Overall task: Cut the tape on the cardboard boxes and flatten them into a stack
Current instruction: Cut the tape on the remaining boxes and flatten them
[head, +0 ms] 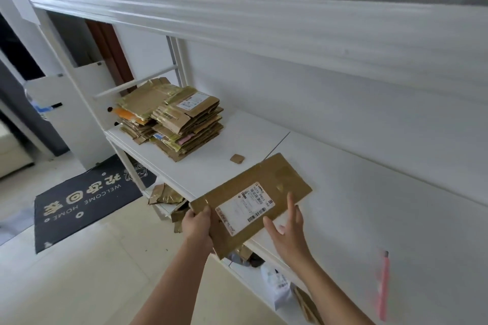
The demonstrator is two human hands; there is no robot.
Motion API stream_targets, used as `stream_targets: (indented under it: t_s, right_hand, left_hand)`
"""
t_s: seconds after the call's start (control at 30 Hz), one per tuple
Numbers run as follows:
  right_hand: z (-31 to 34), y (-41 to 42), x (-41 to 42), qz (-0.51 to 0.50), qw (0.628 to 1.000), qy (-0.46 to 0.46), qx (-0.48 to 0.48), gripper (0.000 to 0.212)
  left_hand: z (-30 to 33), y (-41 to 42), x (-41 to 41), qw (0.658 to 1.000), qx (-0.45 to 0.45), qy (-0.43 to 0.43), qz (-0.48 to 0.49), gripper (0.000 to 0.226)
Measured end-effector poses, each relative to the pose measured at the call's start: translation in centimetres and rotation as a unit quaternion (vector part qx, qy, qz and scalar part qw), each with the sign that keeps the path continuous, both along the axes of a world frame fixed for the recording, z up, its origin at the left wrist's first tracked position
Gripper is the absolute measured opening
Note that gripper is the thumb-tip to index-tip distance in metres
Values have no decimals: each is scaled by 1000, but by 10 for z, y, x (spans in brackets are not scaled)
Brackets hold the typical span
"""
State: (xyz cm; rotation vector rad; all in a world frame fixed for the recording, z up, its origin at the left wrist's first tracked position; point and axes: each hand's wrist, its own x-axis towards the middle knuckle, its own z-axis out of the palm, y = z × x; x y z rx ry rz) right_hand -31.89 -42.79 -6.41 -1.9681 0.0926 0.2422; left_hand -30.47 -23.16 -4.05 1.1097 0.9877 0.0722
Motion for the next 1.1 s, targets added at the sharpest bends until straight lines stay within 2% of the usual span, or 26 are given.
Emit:
stream_targets:
  t_s: [0.1, 0.17, 0.37, 0.5, 0.67, 0.87, 1.0, 1.1]
  right_hand:
    - [15, 28, 16, -12, 996, -44, 73, 95]
    - [25, 50, 30, -30, 994, -69, 75, 97]
    - [43, 144, 79, -66, 990, -97, 73, 90]
    - [51, 224, 107, -83, 989, -88, 90, 89]
    - [72, 299, 142, -88, 988, -112, 65, 81]
    - [79, 320, 192, -140, 982, -129, 12, 75]
    - [80, 321, 243, -166, 976, -131, -44, 70]
    - [75, 330, 287, -160, 979, -111, -56, 70]
  left_hand:
    - [9, 15, 6, 998, -61, -31, 15, 2]
    - [10, 34, 14, 993, -107, -52, 17, 21]
    - [18, 131, 50, 983, -162, -83, -34, 33]
    - [30, 211, 81, 986, -130, -81, -62, 23]
    - [34, 300, 116, 990, -56, -45, -117, 18]
    - [39, 326, 168, 982, -53, -62, -168, 13]
    - [42, 322, 216, 978, -10, -87, -190, 27]
    - [45, 324, 252, 969, 99, -112, -199, 43]
